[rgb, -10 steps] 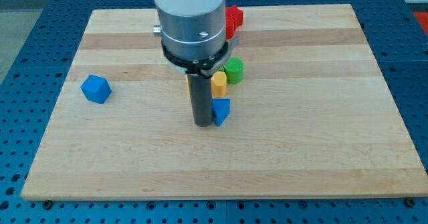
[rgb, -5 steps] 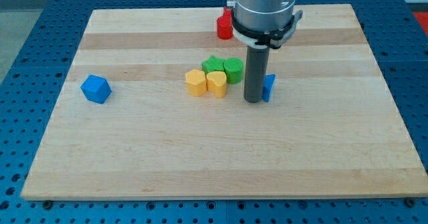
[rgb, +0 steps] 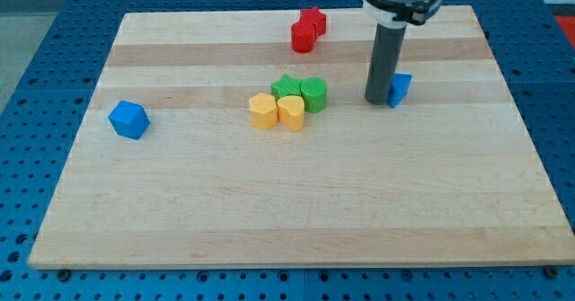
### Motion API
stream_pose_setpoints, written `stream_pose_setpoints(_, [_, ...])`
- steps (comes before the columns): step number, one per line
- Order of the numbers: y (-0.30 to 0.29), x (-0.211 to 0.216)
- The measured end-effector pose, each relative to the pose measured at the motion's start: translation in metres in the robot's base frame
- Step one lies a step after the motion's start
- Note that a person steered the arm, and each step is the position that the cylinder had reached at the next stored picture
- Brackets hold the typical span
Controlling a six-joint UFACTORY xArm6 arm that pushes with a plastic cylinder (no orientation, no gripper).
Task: Move the blue triangle towards the centre right
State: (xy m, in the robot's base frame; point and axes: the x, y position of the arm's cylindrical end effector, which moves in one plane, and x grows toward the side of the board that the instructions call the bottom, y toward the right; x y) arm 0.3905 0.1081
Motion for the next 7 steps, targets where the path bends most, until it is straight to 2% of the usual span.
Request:
stream_pose_setpoints(3, [0.008,-0.035])
stream_pose_setpoints(7, [0.036,-0.004])
